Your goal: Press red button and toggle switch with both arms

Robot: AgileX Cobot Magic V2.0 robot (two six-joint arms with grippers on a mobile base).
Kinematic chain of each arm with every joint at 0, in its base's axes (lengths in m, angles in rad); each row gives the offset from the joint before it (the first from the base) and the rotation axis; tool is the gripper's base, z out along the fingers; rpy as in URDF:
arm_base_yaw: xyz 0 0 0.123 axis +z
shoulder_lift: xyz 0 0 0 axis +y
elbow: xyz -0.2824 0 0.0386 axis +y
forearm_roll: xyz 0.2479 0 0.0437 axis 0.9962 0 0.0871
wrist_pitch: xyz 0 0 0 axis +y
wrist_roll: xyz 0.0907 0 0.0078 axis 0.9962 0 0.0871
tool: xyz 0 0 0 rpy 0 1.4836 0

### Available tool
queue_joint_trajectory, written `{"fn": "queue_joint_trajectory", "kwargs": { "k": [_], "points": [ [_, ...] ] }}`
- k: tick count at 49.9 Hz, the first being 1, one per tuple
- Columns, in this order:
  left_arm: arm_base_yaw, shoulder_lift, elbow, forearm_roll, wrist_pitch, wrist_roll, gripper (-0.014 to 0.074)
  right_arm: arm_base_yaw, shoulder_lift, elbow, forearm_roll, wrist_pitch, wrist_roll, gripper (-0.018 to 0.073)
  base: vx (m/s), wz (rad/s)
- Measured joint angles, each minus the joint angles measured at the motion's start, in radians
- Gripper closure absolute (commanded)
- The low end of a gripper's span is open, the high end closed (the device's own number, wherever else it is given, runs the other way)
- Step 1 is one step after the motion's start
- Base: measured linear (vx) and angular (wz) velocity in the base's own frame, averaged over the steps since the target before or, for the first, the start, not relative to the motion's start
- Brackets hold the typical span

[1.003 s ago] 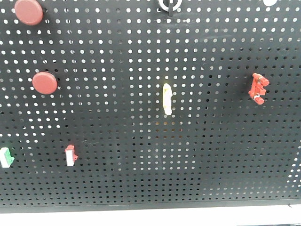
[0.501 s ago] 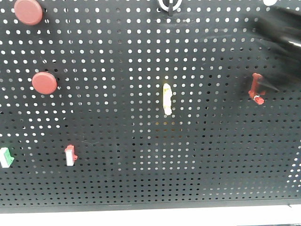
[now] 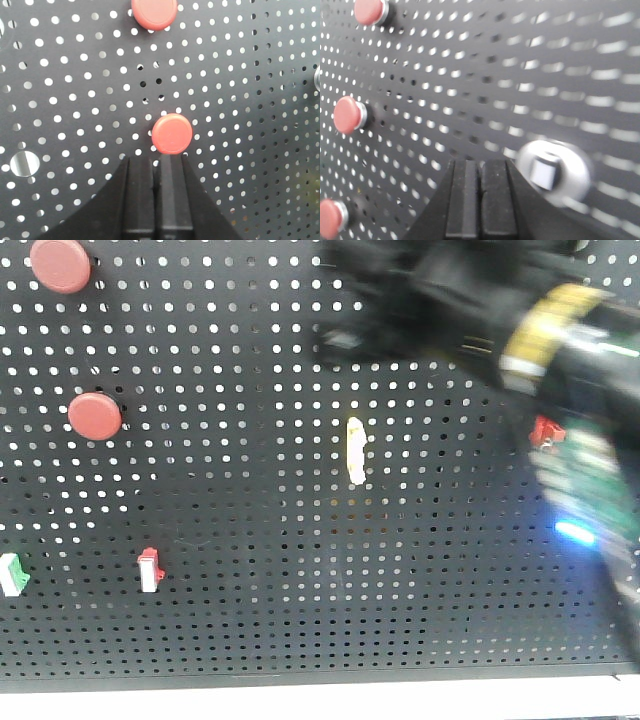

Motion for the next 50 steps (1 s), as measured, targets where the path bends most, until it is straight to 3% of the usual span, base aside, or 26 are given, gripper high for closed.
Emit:
{"fn": "queue_joint_trajectory", "kwargs": {
  "k": [16, 50],
  "points": [
    [0.0, 0.0, 0.0, 0.0, 0.0, 0.0, 0.0594, 0.0, 0.037, -0.044, 0.006, 0.144, 0.006, 0.0559, 0.0, 0.0],
    [0.0, 0.0, 0.0, 0.0, 0.0, 0.0, 0.0594, -0.053, -0.005, -0.021, 0.025, 0.154, 0.028, 0.0559, 0.0, 0.0]
  ]
}}
